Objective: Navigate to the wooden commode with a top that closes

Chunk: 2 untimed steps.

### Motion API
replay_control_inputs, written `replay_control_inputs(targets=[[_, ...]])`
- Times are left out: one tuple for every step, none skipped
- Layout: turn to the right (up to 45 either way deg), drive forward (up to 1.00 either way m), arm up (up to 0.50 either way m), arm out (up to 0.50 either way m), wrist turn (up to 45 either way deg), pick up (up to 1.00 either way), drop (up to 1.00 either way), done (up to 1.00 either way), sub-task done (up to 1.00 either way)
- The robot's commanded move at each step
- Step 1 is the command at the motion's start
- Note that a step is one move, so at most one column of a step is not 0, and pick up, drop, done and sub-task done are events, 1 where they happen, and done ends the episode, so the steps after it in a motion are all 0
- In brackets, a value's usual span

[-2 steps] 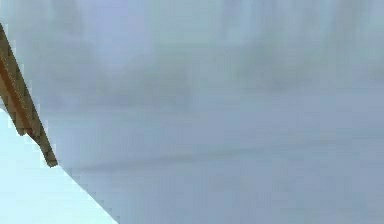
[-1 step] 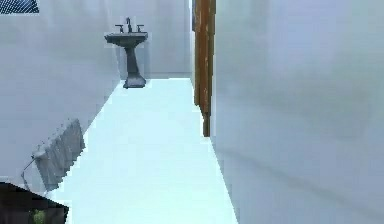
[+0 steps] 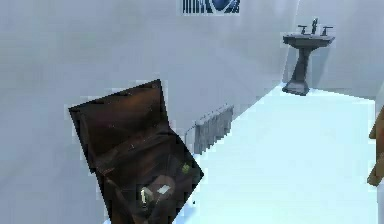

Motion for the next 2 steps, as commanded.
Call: replay_control_inputs(targets=[[-12.0,0.00,0.00,0.00,0.0,0.00,0.00,0.00,0.00],[0.0,0.00,0.00,0.00,0.0,0.00,0.00,1.00,0.00]])
